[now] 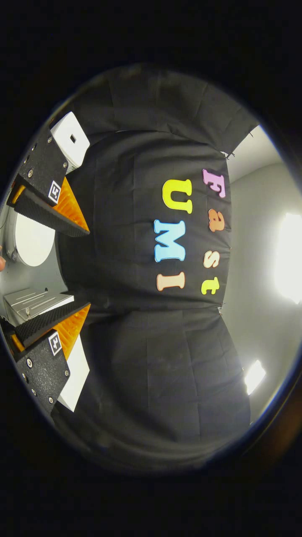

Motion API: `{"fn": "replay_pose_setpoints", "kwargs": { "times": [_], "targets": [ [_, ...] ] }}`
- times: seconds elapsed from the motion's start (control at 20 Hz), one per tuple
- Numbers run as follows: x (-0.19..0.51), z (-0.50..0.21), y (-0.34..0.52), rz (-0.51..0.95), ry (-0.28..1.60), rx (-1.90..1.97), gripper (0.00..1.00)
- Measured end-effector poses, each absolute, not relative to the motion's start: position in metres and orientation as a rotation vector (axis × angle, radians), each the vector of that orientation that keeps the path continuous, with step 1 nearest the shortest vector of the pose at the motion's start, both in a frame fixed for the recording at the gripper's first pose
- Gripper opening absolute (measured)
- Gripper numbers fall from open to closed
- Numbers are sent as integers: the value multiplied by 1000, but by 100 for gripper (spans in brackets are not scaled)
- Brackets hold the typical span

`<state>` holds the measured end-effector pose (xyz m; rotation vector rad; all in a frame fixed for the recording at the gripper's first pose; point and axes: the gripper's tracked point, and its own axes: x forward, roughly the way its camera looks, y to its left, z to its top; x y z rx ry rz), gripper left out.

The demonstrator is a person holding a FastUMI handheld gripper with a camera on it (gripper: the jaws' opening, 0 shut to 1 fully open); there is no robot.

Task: Open the toilet lid.

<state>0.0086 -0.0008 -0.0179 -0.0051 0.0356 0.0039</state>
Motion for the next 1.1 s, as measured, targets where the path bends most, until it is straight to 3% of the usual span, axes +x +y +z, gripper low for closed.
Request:
{"fn": "replay_pose_setpoints", "kwargs": {
  "times": [0.35, 1.1],
  "targets": [
    [21, -41, 0, 6, 65, -17, 94],
    [59, -159, 16, 39, 243, 12, 95]
  ]
}}
